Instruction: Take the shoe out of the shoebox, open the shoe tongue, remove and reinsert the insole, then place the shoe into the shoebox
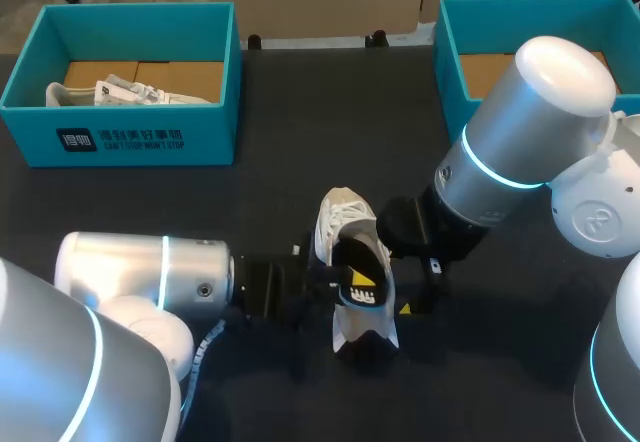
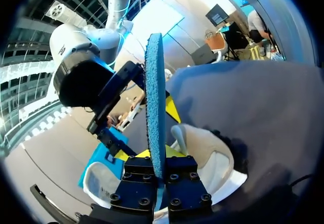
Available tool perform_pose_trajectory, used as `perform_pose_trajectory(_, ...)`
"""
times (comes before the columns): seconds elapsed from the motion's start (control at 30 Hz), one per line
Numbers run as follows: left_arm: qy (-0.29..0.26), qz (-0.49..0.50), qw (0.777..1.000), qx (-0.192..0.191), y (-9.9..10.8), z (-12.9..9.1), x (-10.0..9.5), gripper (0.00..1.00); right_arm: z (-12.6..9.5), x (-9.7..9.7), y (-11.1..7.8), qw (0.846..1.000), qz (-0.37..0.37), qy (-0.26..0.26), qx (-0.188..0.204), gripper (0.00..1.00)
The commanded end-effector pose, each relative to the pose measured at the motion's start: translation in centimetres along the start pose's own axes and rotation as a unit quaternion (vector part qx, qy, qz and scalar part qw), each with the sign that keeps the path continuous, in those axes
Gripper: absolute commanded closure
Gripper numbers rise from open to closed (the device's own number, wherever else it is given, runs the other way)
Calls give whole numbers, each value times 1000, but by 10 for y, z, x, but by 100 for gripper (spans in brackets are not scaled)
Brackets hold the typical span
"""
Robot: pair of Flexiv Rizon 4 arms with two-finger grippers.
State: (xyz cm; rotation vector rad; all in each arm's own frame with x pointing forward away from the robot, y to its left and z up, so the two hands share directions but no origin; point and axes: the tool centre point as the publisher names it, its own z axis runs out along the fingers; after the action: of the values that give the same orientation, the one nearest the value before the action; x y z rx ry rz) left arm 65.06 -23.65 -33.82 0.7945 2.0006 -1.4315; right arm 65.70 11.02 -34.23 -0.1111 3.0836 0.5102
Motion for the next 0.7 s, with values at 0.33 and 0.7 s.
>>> perform_pose_trajectory(0.33,-2,-3,1000,-18,30,20,-10,100,1,0,0,1000,-1,-1,-1,0)
perform_pose_trajectory(0.7,-9,1,1000,-8,13,8,-10,68,1,0,0,1000,-1,-1,-1,0)
